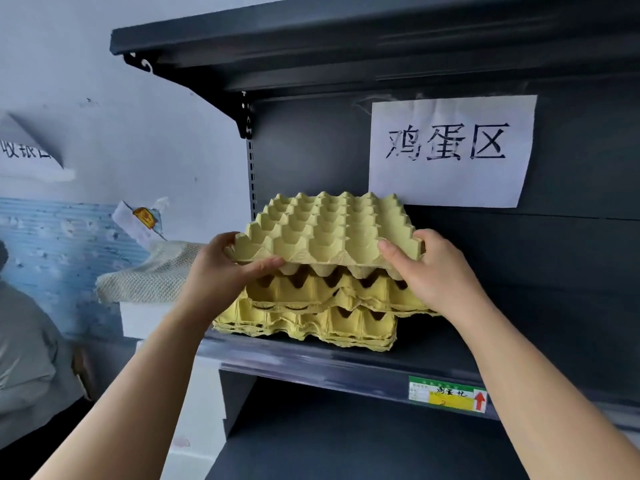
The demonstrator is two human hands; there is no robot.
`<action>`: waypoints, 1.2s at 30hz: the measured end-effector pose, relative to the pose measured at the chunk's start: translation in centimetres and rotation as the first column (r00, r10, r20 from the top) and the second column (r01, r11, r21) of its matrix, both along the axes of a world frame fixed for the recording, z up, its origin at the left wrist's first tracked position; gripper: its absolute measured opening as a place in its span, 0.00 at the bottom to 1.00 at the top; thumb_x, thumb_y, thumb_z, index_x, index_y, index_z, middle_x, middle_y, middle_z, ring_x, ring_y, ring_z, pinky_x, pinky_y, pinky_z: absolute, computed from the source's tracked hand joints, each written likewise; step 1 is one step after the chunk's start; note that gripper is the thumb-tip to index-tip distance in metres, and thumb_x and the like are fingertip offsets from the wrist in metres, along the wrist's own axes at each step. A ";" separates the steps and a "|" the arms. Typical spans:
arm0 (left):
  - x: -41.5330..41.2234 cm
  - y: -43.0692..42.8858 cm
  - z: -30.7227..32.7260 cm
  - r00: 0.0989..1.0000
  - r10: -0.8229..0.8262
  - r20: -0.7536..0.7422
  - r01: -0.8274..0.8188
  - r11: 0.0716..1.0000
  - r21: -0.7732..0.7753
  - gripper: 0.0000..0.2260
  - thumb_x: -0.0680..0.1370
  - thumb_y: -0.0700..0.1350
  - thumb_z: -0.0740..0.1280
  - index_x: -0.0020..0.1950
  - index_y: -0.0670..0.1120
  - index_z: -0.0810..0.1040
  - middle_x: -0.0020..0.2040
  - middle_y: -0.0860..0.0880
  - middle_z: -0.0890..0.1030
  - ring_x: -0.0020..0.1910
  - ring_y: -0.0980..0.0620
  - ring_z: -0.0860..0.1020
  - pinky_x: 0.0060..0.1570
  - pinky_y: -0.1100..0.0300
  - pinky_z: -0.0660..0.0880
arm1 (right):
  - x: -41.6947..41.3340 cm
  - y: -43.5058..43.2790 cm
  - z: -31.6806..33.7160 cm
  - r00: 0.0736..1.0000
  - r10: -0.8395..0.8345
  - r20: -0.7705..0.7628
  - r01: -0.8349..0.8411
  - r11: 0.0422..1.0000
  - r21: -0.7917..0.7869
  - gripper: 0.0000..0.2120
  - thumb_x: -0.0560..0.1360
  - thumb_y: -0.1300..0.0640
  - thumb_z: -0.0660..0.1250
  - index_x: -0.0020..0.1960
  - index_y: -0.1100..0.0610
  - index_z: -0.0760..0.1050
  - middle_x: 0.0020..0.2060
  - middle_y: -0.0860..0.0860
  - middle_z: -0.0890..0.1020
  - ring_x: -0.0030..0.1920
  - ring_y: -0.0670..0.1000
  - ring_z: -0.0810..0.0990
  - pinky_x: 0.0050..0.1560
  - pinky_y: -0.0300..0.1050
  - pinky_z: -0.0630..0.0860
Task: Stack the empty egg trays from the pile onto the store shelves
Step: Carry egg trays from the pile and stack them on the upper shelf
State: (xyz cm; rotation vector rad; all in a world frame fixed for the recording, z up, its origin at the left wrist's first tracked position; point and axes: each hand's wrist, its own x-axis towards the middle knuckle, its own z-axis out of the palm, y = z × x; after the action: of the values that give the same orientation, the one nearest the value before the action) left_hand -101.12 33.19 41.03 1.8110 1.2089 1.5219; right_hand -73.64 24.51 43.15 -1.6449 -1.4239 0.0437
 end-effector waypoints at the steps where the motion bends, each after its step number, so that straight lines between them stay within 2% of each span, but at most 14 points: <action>1: -0.2 0.3 -0.3 1.000 -0.011 -0.008 0.011 1.000 -0.012 0.41 0.52 0.68 0.77 0.60 0.52 0.74 0.39 0.65 0.83 0.38 0.71 0.79 0.33 0.75 0.72 | -0.3 0.0 -0.1 1.000 -0.014 0.004 0.014 1.000 -0.011 0.33 0.71 0.31 0.61 0.64 0.55 0.70 0.44 0.41 0.73 0.47 0.46 0.71 0.41 0.40 0.69; 3: -0.5 0.7 -0.7 0.999 -0.033 -0.023 0.032 0.999 -0.031 0.40 0.52 0.69 0.76 0.59 0.53 0.73 0.38 0.63 0.83 0.38 0.72 0.78 0.31 0.77 0.71 | -0.7 0.1 -0.3 0.998 -0.055 0.005 0.055 0.997 -0.047 0.37 0.71 0.29 0.59 0.68 0.56 0.67 0.57 0.50 0.77 0.56 0.51 0.74 0.51 0.46 0.73; 4: -0.5 0.9 -0.8 0.999 -0.037 -0.038 0.035 0.999 -0.033 0.38 0.53 0.69 0.75 0.58 0.54 0.73 0.38 0.61 0.82 0.38 0.72 0.78 0.30 0.77 0.70 | -0.8 0.1 -0.4 0.997 -0.074 0.004 0.074 0.995 -0.061 0.39 0.71 0.28 0.58 0.70 0.56 0.66 0.61 0.52 0.76 0.59 0.52 0.74 0.54 0.48 0.72; 5: -0.6 1.0 -0.9 0.998 -0.042 -0.053 0.040 0.999 -0.034 0.37 0.54 0.70 0.75 0.57 0.55 0.73 0.40 0.61 0.82 0.38 0.72 0.78 0.30 0.77 0.70 | -0.9 0.1 -0.4 0.996 -0.085 0.003 0.085 0.994 -0.065 0.40 0.70 0.28 0.57 0.71 0.56 0.65 0.63 0.52 0.75 0.60 0.52 0.73 0.53 0.46 0.72; 7: -0.7 1.2 -0.9 0.996 -0.062 -0.068 0.059 0.998 -0.037 0.35 0.55 0.70 0.74 0.57 0.55 0.74 0.43 0.61 0.81 0.39 0.70 0.79 0.32 0.75 0.71 | -1.0 0.0 -0.2 0.995 -0.100 0.002 0.100 0.993 -0.065 0.41 0.70 0.27 0.57 0.71 0.55 0.65 0.63 0.51 0.75 0.56 0.49 0.72 0.47 0.42 0.69; 9: -0.7 1.4 -0.8 0.994 -0.064 -0.087 0.060 0.997 -0.046 0.36 0.56 0.70 0.74 0.59 0.55 0.74 0.44 0.61 0.80 0.42 0.65 0.79 0.36 0.70 0.71 | -1.0 0.1 0.0 0.993 -0.113 0.016 0.114 0.990 -0.077 0.41 0.69 0.27 0.57 0.72 0.54 0.64 0.64 0.52 0.74 0.57 0.49 0.72 0.48 0.43 0.67; 13: -0.8 1.4 -0.6 0.992 -0.036 -0.122 0.033 0.999 -0.031 0.42 0.59 0.71 0.71 0.67 0.49 0.73 0.44 0.63 0.76 0.44 0.63 0.76 0.39 0.67 0.69 | -1.1 -0.1 0.3 0.992 -0.124 0.035 0.127 0.988 -0.090 0.41 0.69 0.26 0.56 0.71 0.54 0.65 0.63 0.51 0.75 0.53 0.47 0.71 0.48 0.43 0.67; 16: -0.9 0.9 0.2 0.987 -0.023 -0.162 0.019 0.999 -0.026 0.44 0.61 0.71 0.69 0.70 0.47 0.71 0.52 0.55 0.77 0.50 0.54 0.75 0.45 0.60 0.69 | -1.2 -0.6 0.5 0.986 -0.149 0.078 0.155 0.984 -0.085 0.40 0.70 0.28 0.56 0.72 0.55 0.65 0.65 0.52 0.74 0.61 0.52 0.73 0.51 0.44 0.67; 18: -0.8 0.5 0.6 0.969 0.048 -0.242 -0.035 0.998 0.057 0.41 0.65 0.70 0.69 0.70 0.46 0.71 0.59 0.50 0.77 0.55 0.51 0.75 0.51 0.55 0.71 | -1.4 -1.3 0.6 0.977 -0.171 0.126 0.176 0.984 -0.030 0.36 0.72 0.31 0.58 0.70 0.55 0.68 0.63 0.52 0.75 0.62 0.53 0.73 0.51 0.43 0.66; 21: 0.1 -0.9 0.8 0.926 0.194 -0.325 -0.092 0.948 0.304 0.30 0.72 0.61 0.71 0.67 0.44 0.75 0.67 0.47 0.75 0.65 0.43 0.73 0.64 0.48 0.68 | -1.8 -2.8 0.6 0.969 -0.171 0.180 0.156 0.983 0.093 0.24 0.76 0.40 0.63 0.65 0.55 0.74 0.56 0.49 0.78 0.60 0.51 0.74 0.51 0.39 0.67; 24: 2.0 -3.1 0.5 0.911 0.201 -0.360 -0.012 0.885 0.465 0.24 0.74 0.55 0.72 0.63 0.42 0.79 0.64 0.46 0.79 0.63 0.41 0.74 0.63 0.44 0.70 | -1.8 -5.0 0.2 0.966 -0.170 0.193 0.142 0.978 0.149 0.22 0.76 0.46 0.64 0.66 0.55 0.74 0.63 0.49 0.77 0.61 0.49 0.74 0.59 0.45 0.73; 28: 5.7 -6.5 -1.2 0.910 0.115 -0.398 0.146 0.810 0.567 0.19 0.75 0.53 0.70 0.60 0.42 0.81 0.57 0.46 0.82 0.56 0.42 0.78 0.56 0.48 0.73 | -0.8 -9.1 -1.6 0.960 -0.196 0.201 0.159 0.970 0.186 0.18 0.77 0.50 0.66 0.65 0.55 0.76 0.62 0.47 0.78 0.61 0.48 0.75 0.57 0.49 0.76; 33: 12.3 -11.6 -5.1 0.870 -0.078 -0.487 0.363 0.771 0.524 0.18 0.74 0.52 0.69 0.57 0.42 0.82 0.54 0.47 0.83 0.52 0.44 0.80 0.52 0.50 0.76 | 3.0 -15.9 -5.8 0.925 -0.300 0.233 0.283 0.954 0.102 0.18 0.76 0.52 0.67 0.64 0.56 0.77 0.62 0.48 0.78 0.64 0.47 0.74 0.63 0.49 0.73; 36: 17.1 -14.7 -8.0 0.819 -0.187 -0.542 0.483 0.735 0.476 0.16 0.72 0.50 0.71 0.54 0.41 0.83 0.52 0.47 0.83 0.50 0.43 0.81 0.51 0.49 0.76 | 6.1 -20.4 -8.6 0.892 -0.365 0.269 0.371 0.928 0.027 0.18 0.75 0.53 0.69 0.63 0.58 0.77 0.61 0.50 0.79 0.63 0.50 0.76 0.64 0.43 0.70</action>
State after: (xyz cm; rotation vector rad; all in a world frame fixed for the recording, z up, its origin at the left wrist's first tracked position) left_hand -84.01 18.47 33.05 2.7649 0.4935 1.3694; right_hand -67.56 4.13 34.50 -1.9745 -1.2836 -0.3963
